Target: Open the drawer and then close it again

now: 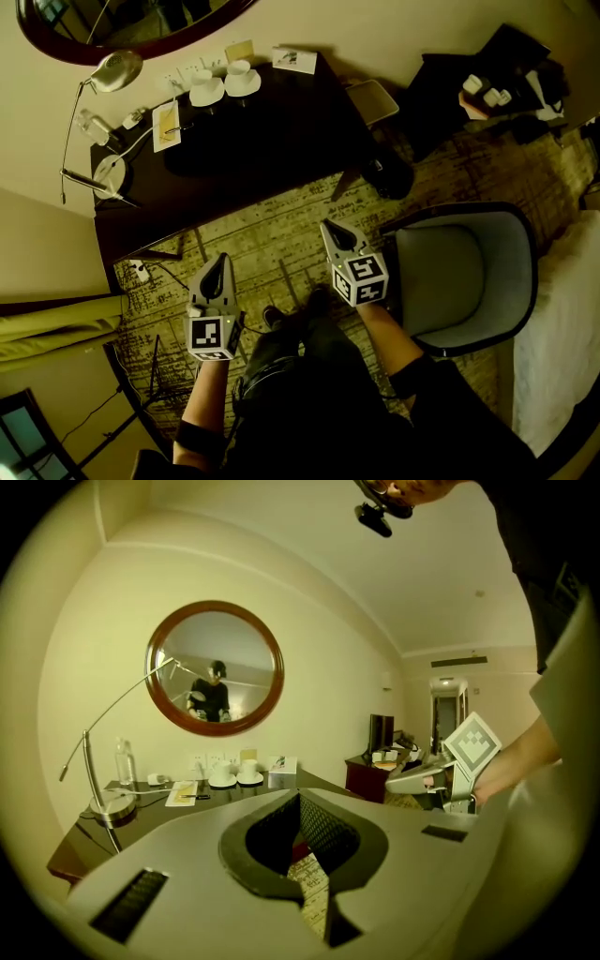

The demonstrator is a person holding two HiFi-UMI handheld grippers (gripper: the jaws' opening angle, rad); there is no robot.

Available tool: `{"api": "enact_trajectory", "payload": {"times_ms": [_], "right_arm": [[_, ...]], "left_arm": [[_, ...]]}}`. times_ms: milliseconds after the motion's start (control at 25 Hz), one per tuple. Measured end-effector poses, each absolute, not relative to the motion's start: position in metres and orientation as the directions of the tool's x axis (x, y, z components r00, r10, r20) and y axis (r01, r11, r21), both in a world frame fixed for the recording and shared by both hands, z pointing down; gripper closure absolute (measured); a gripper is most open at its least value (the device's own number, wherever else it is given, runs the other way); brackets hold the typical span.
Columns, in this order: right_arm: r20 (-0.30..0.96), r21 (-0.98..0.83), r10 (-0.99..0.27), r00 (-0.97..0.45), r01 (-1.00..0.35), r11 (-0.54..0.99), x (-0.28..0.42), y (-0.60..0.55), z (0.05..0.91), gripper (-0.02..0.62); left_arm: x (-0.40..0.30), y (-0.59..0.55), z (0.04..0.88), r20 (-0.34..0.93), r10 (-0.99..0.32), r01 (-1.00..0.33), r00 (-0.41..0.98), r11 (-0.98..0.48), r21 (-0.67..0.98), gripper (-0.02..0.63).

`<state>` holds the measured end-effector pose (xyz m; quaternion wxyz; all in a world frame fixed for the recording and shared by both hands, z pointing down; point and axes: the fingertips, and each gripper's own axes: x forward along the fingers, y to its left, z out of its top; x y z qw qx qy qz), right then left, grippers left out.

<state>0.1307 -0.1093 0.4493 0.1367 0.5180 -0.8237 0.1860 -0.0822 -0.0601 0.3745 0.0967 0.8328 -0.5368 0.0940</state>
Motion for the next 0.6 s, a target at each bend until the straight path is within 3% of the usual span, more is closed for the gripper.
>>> {"api": "enact_trajectory", "payload": {"times_ms": [440,600], "right_arm": [[0.481,-0.319,-0.756,-0.444,-0.892,0.321,0.166,-0.154,0.534,0.531],[0.519,-0.371,-0.751,-0.409,-0.899,0.233,0.177,-0.155,0.571,0.516]], "left_arm": [[-0.042,-0.082,0.390,0.297,-0.889,-0.933,0.348,-0.360,0.015,0.606],[-0.032,-0.088,0.398,0.305,-0.869,-0.914,0.389,-0.405,0.014,0.606]]}}
